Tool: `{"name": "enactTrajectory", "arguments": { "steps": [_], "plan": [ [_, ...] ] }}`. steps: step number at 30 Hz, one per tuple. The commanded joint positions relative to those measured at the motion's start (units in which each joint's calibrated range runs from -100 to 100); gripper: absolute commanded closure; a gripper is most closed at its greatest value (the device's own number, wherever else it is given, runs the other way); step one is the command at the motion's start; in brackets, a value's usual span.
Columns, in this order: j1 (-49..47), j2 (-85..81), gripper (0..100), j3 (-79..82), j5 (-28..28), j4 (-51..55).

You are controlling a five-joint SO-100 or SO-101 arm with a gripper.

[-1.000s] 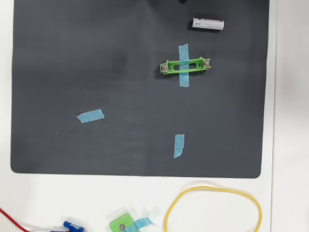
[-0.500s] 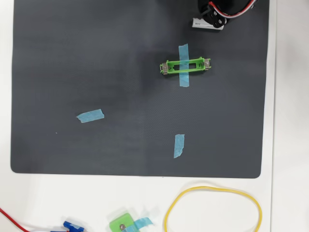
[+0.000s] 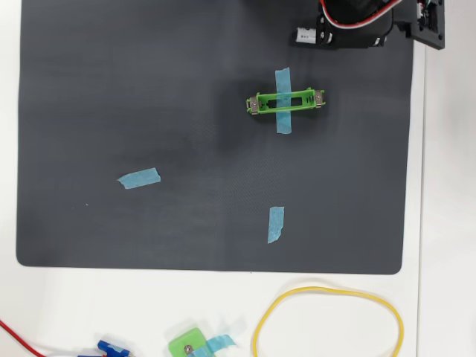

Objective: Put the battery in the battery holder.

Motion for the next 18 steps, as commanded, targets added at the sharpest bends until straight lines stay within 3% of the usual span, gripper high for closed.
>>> {"name": "enactTrajectory", "arguments": {
  "steps": [1, 13, 18],
  "plan": [
    [-1.7, -0.2, 100, -0.3, -2.2, -0.7],
    [-5.7, -0.2, 100, 1.4, -4.3, -1.7],
    [-5.8, -0.2, 100, 5.1, -0.2, -9.5]
  ]
}}
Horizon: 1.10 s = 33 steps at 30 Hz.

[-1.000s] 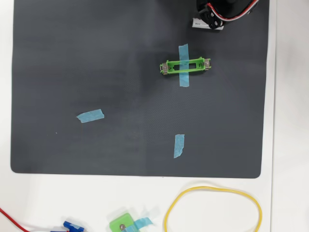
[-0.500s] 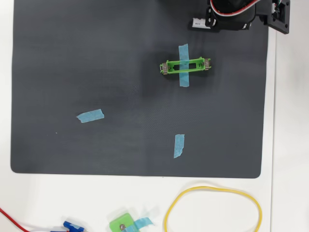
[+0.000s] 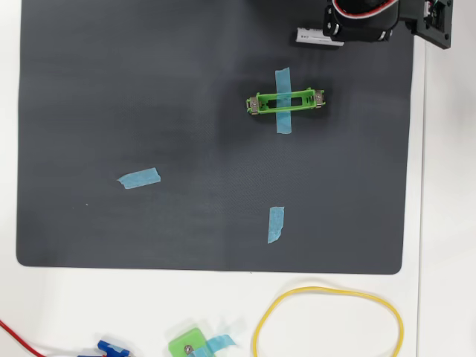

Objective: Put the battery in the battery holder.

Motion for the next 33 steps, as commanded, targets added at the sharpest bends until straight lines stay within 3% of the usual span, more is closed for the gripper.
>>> {"name": "enactTrajectory", "arguments": {
  "steps": [1, 26, 33],
  "plan": [
    [-0.6, -0.2, 100, 1.2, 2.6, -4.2],
    [-9.0, 9.0, 100, 0.7, 2.6, -5.5],
    [-9.3, 8.7, 78, 1.0, 2.6, -5.6]
  ]
}}
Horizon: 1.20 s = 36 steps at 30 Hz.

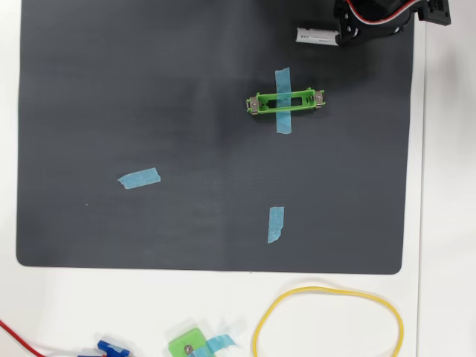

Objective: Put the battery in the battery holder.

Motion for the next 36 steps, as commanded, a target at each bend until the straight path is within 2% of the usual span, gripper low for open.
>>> {"name": "enactTrajectory", "arguments": {
  "steps": [1, 6, 14, 23, 36],
  "plan": [
    [-1.1, -0.6, 76, -0.6, 0.1, -0.4],
    [-3.8, -0.6, 75, -0.1, 0.1, -4.2],
    [-4.8, 0.3, 75, -0.1, 0.1, -4.6],
    [-0.9, 0.4, 75, 2.1, 0.1, -4.7],
    [-0.6, 0.5, 75, 4.6, -1.3, -4.8]
  ]
}}
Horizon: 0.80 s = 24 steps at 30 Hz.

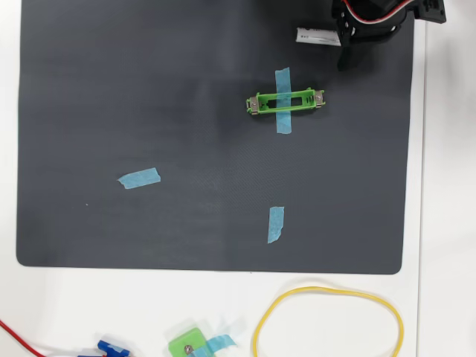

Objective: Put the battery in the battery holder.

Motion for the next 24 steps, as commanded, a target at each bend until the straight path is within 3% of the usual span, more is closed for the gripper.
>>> {"name": "enactTrajectory", "arguments": {
  "steps": [1, 24],
  "plan": [
    [1.1, -0.2, 75, 0.8, -0.5, -0.5],
    [3.1, 5.7, 75, 0.5, -0.6, -2.3]
  ]
}}
